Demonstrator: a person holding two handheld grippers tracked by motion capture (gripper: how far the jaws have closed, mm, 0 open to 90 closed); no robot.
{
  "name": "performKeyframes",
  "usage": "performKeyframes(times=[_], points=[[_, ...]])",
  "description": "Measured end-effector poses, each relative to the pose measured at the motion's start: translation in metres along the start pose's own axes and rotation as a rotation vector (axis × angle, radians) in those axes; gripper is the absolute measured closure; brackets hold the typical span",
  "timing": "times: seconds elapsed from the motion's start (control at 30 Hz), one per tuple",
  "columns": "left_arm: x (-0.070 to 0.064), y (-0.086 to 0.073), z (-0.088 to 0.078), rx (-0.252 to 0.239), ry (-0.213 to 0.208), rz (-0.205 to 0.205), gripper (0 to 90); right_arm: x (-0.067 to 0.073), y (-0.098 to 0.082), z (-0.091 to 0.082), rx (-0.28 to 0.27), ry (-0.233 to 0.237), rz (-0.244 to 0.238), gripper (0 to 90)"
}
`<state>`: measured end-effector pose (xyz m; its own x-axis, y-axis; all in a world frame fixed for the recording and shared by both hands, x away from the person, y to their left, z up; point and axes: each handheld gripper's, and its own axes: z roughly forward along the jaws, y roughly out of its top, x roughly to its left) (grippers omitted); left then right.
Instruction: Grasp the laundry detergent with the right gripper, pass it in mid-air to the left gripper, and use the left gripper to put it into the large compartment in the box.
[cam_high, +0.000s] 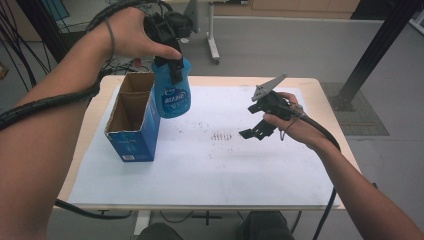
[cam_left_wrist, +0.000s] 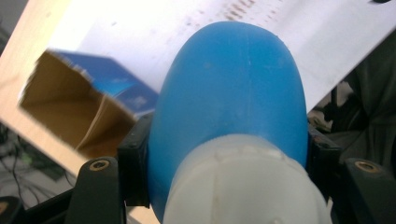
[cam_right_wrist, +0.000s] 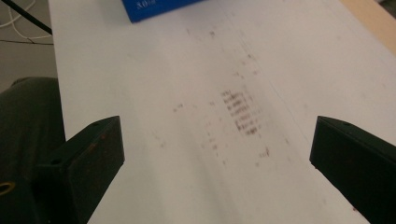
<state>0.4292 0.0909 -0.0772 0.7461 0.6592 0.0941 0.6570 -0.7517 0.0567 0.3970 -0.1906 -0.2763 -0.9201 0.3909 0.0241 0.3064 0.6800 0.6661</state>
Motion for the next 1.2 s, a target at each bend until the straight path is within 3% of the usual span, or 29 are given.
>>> performKeyframes(times=[0.1, 0.17, 0.23, 0.33, 0.47, 0.67, 0.83, 1.0, 1.2], points=[[0.006, -0.004, -0.012, -0.016, 0.027, -0.087, 36.6, -0.008, -0.015, -0.012, 0.012, -0.031, 0.054, 2.5], [0.013, -0.009, -0.023, -0.021, 0.03, -0.174, 36.6, -0.012, -0.023, -0.019, 0.018, -0.047, 0.085, 2.5], [0.02, -0.013, -0.034, -0.025, 0.032, -0.231, 36.6, -0.014, -0.029, -0.026, 0.025, -0.063, 0.097, 2.5], [0.031, -0.021, -0.05, -0.05, 0.035, -0.339, 36.6, -0.015, -0.035, -0.037, 0.041, -0.099, 0.088, 2.5], [0.045, -0.033, -0.07, -0.099, 0.053, -0.472, 36.6, -0.013, -0.042, -0.047, 0.053, -0.111, 0.076, 2.7], [0.062, -0.048, -0.089, -0.108, 0.07, -0.648, 36.6, -0.012, -0.047, -0.058, 0.074, -0.12, 0.064, 2.7], [0.076, -0.06, -0.093, -0.111, 0.07, -0.773, 36.6, -0.013, -0.05, -0.066, 0.103, -0.132, 0.051, 2.9], [0.09, -0.069, -0.086, -0.133, 0.09, -0.881, 36.6, -0.015, -0.053, -0.074, 0.097, -0.142, 0.06, 2.8], [0.103, -0.081, -0.073, -0.147, 0.08, -0.961, 36.7, -0.016, -0.055, -0.079, 0.116, -0.142, 0.057, 2.9]])
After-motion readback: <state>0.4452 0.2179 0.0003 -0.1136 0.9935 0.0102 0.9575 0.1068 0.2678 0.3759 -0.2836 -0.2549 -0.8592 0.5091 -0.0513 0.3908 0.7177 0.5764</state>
